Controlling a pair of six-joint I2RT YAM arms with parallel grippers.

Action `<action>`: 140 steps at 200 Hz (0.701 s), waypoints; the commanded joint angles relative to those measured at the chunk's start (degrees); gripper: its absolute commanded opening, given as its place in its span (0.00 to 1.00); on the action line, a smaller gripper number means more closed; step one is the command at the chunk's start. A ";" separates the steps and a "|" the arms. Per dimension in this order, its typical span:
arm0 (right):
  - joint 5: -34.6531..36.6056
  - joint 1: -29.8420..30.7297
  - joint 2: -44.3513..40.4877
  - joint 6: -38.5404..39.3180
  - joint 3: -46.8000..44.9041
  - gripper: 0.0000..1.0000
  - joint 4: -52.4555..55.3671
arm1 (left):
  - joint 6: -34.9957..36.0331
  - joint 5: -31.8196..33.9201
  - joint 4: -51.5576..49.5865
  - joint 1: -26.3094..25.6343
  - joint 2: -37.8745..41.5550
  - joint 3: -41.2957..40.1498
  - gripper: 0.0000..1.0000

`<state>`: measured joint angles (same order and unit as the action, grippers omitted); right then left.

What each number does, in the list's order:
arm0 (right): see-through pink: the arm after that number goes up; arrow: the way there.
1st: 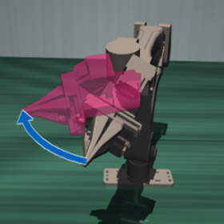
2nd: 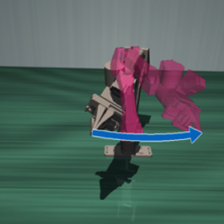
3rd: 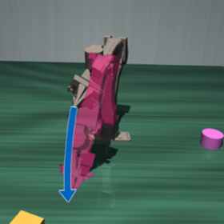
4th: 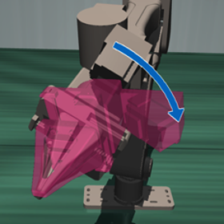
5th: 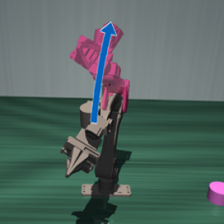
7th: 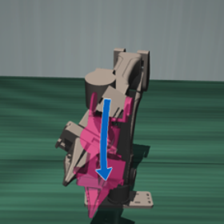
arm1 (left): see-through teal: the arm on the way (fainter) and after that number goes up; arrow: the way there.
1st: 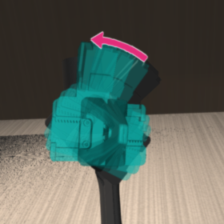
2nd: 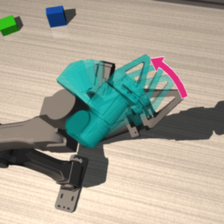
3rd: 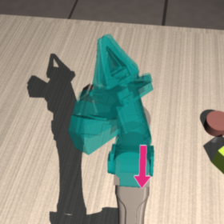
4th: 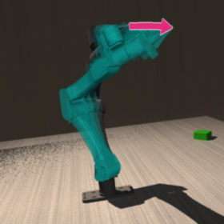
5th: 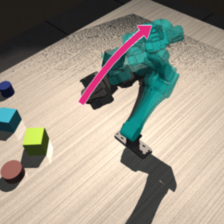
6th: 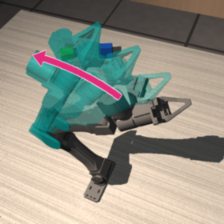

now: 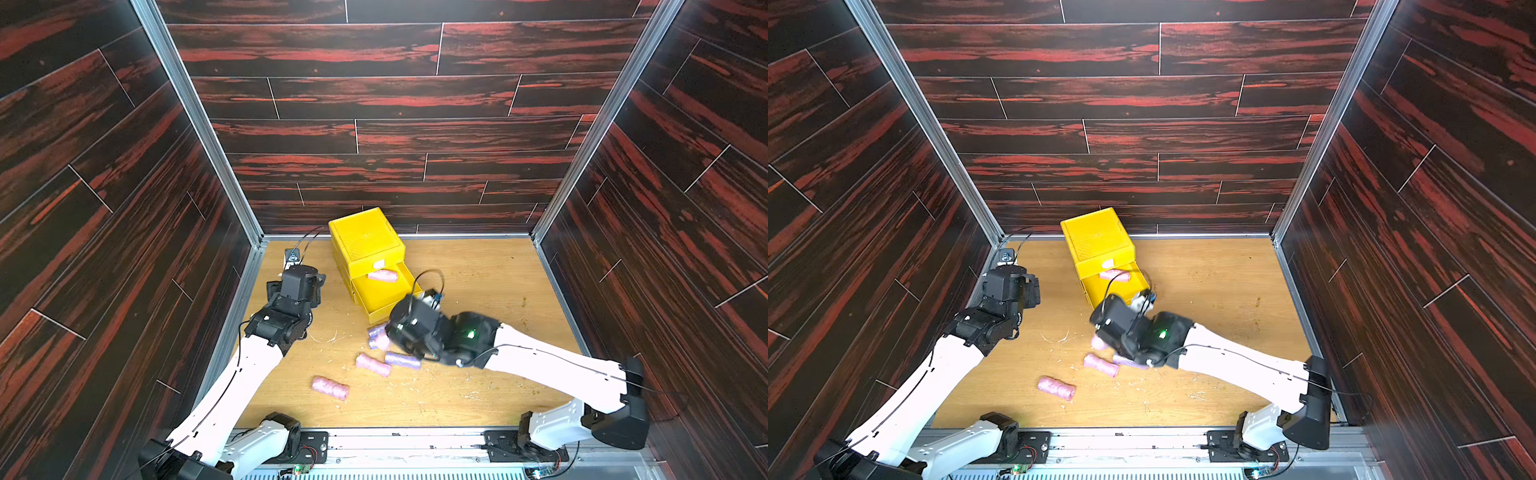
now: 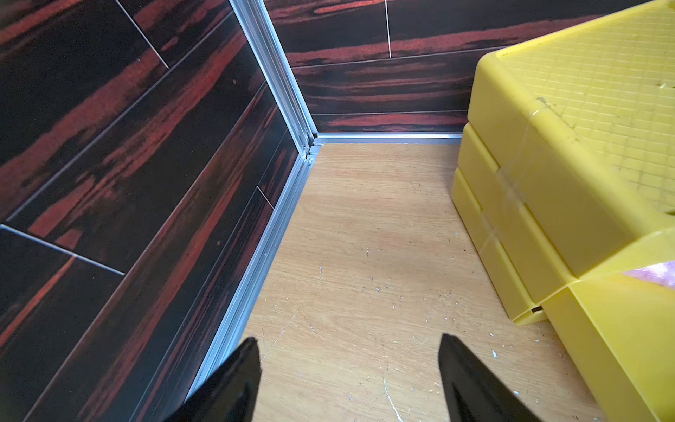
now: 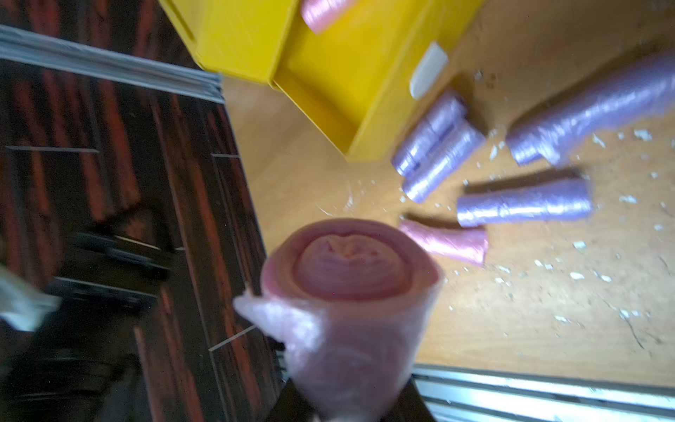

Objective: Sort the rolls of trash bags by color and place them into the drawer
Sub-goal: Pick up the roll of trash bags from the center of the board, then place the roll of trash bags in the drawer.

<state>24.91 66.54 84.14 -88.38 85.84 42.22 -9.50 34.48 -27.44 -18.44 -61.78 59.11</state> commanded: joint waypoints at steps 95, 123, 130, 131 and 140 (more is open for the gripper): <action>-10.08 -17.39 27.11 7.53 15.62 0.27 -9.26 | 0.09 0.85 -0.90 0.24 0.58 -0.07 0.80; -12.22 -19.05 32.05 6.73 18.79 0.27 -9.50 | 0.09 0.96 -0.86 0.23 0.69 -0.27 0.80; -12.81 -19.40 32.75 6.50 19.07 0.27 -9.86 | 0.03 0.90 -0.82 0.24 0.69 -0.25 0.80; -12.88 -19.42 32.84 6.44 19.08 0.27 -9.91 | 0.02 0.83 -0.84 0.24 0.69 -0.28 0.80; -13.53 -19.78 33.60 5.97 19.27 0.28 -10.24 | 0.17 0.85 -0.90 0.22 0.69 -0.31 0.80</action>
<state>13.74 48.01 115.48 -81.95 103.53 32.49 -9.47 34.72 -27.49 -18.41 -61.78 59.11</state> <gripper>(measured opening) 0.273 0.801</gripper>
